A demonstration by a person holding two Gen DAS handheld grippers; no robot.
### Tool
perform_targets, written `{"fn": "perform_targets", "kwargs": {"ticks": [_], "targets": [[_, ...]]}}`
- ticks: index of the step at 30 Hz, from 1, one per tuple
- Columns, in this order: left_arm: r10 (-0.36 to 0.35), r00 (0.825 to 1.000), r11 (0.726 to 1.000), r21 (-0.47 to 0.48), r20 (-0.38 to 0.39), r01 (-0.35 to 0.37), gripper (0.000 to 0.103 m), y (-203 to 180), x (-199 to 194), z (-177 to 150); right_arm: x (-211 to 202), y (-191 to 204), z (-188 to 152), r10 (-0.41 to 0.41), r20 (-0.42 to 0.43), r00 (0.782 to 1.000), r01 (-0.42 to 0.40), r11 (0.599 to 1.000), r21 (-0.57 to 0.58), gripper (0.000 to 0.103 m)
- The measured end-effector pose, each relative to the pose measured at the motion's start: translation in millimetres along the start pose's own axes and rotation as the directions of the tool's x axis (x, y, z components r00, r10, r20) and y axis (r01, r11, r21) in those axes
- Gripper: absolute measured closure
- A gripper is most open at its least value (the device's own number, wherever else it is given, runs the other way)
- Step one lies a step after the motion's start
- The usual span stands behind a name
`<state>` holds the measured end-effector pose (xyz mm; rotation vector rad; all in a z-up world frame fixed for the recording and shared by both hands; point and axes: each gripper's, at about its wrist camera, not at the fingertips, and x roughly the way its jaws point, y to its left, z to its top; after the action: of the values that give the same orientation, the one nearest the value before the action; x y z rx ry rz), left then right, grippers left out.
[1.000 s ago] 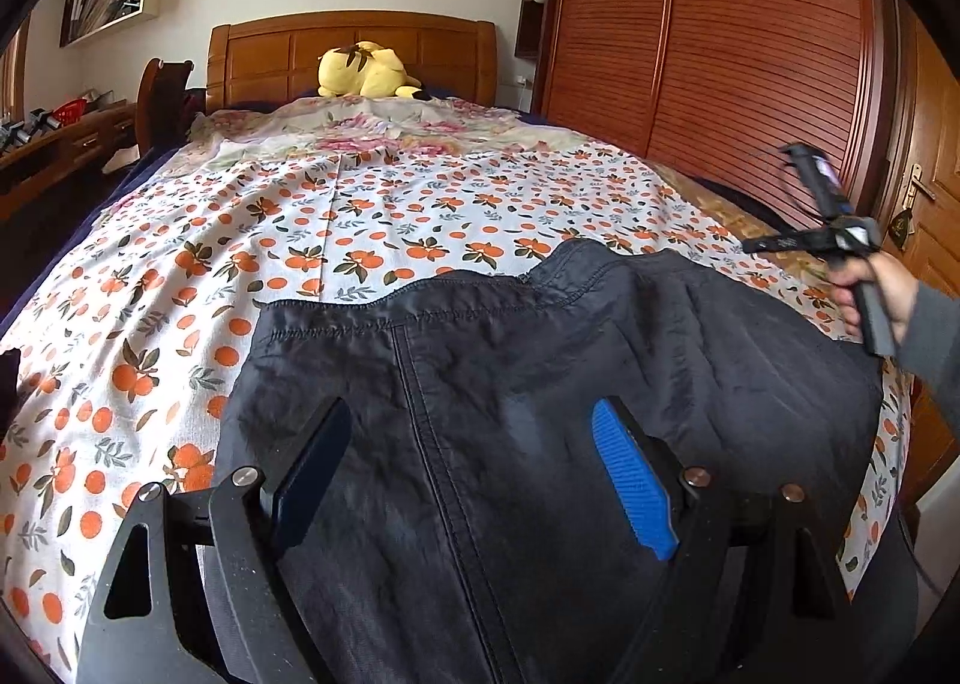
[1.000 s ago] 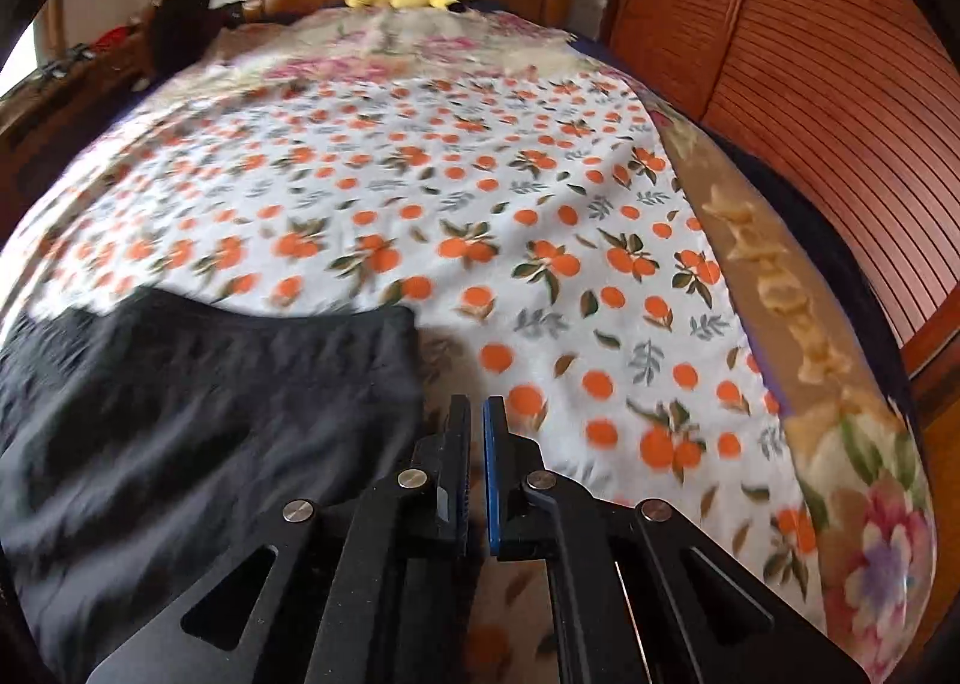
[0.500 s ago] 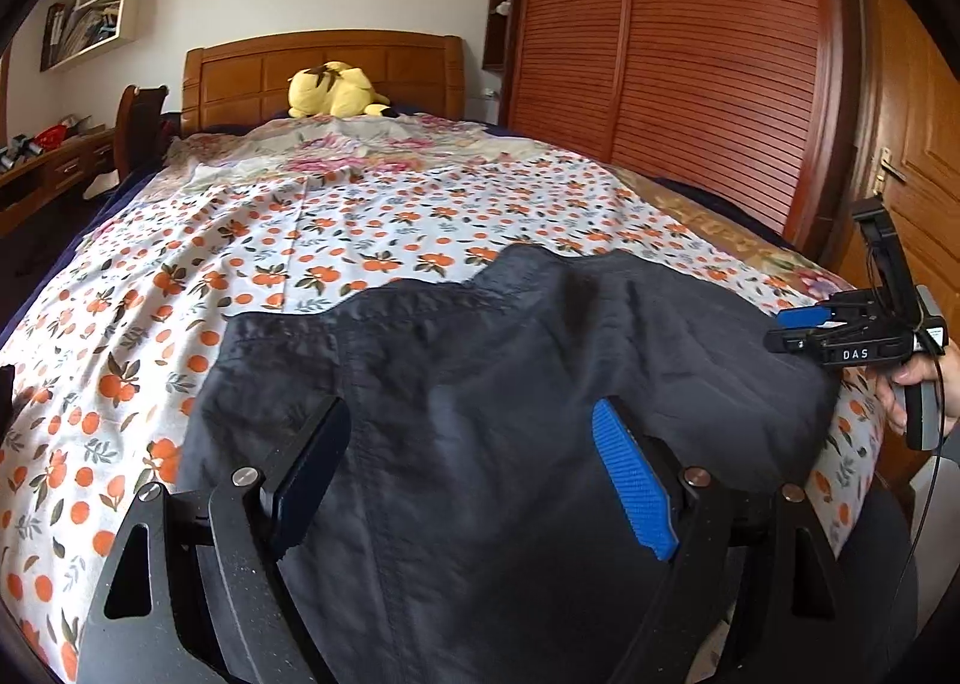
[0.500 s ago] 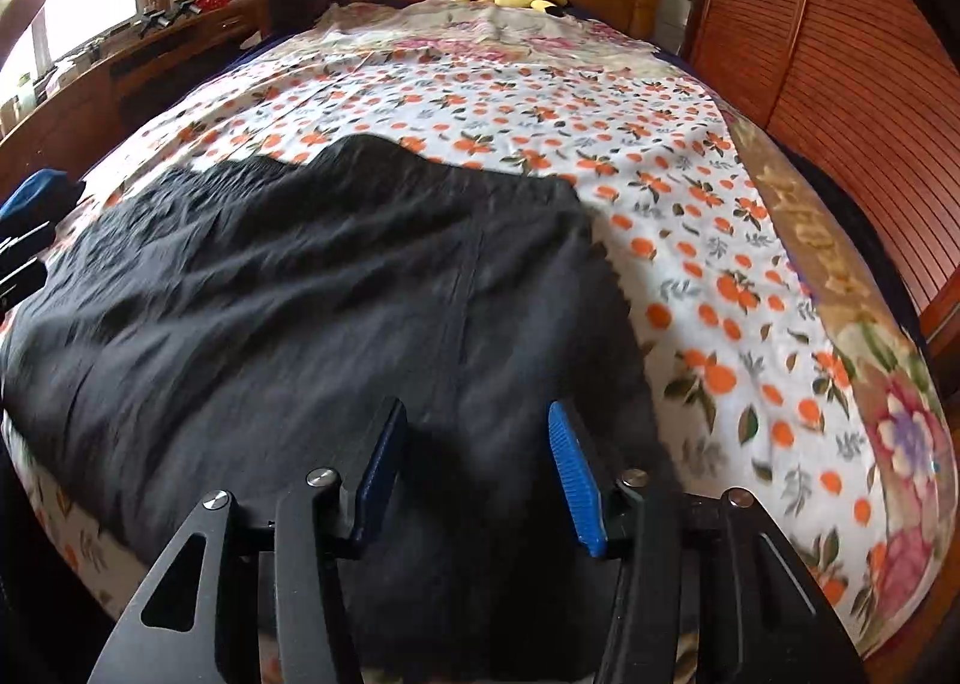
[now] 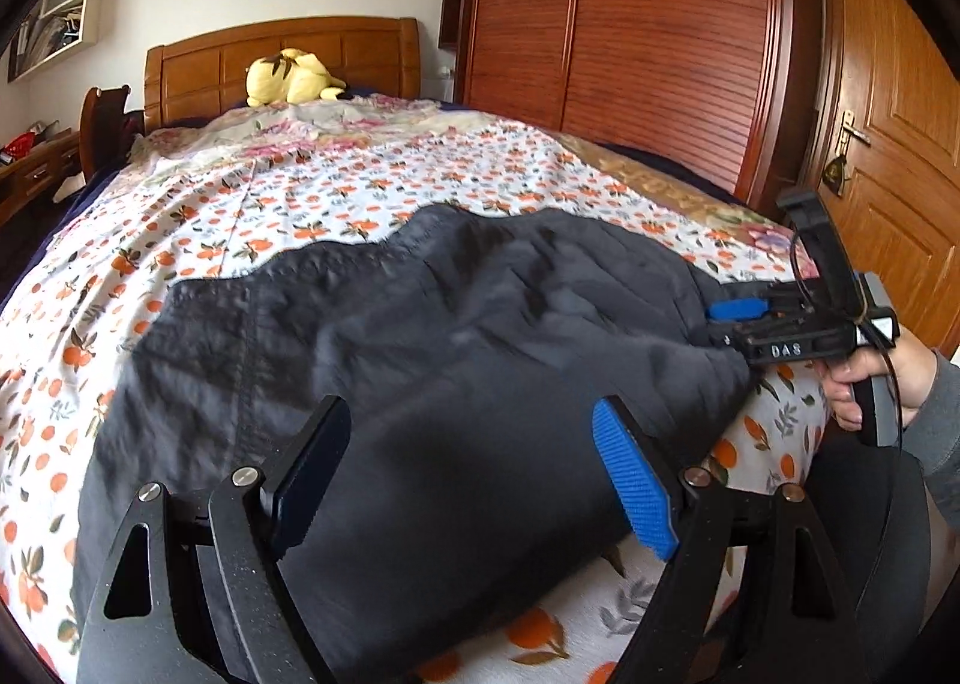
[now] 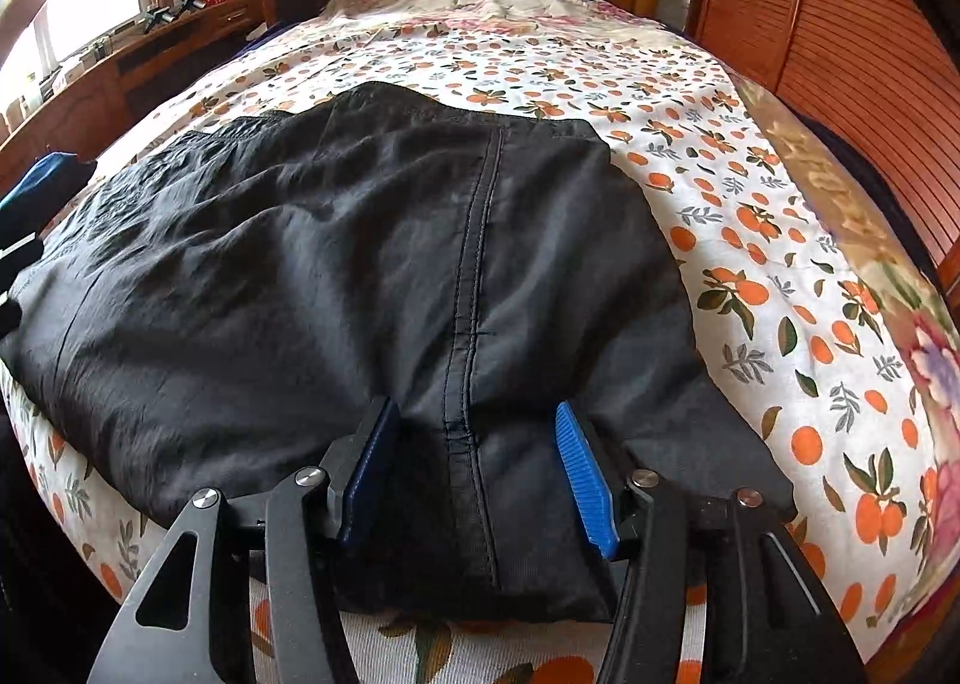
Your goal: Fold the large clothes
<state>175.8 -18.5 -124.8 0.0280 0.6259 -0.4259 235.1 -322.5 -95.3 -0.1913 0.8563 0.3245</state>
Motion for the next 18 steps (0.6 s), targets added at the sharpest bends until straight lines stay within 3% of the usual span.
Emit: {"fn": "perform_targets", "kwargs": {"ticks": [7, 18], "targets": [[0.038, 0.998, 0.999, 0.008, -0.043, -0.038, 0.02, -22, 6, -6, -2, -2, -9, 0.019, 0.049, 0.999, -0.019, 1.0, -0.001, 0.045], [0.123, 0.987, 0.992, 0.052, -0.107, -0.118, 0.02, -38, 18, -18, -39, -20, -36, -0.01, 0.148, 0.989, 0.01, 1.0, 0.0, 0.045]]}}
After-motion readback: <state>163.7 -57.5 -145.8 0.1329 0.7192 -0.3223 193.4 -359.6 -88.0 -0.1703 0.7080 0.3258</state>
